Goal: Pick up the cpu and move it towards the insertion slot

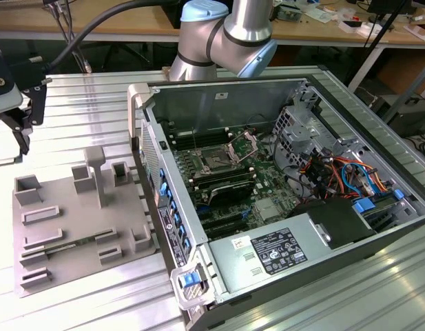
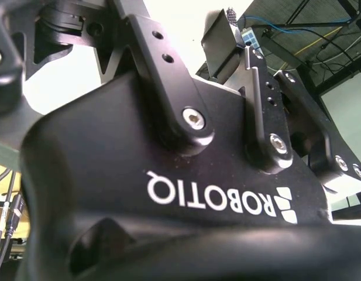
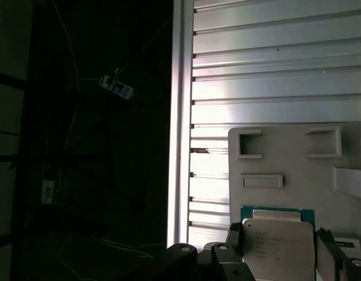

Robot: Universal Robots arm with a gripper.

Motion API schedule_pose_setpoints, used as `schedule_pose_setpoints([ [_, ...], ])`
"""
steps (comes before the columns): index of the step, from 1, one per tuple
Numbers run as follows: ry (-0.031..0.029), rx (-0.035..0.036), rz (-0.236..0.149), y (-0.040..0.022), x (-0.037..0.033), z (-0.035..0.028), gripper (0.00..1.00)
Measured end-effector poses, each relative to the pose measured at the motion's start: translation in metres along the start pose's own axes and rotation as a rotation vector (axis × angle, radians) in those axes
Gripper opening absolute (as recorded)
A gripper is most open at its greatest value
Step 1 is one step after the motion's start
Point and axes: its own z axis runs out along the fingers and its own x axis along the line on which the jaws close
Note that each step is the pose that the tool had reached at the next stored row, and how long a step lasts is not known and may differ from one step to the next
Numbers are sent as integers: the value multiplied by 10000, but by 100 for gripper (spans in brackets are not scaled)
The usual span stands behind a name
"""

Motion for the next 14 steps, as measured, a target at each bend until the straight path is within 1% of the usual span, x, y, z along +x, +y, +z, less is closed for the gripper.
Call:
schedule_pose_setpoints([
  [14,0,0,0,2,0,-33,55],
])
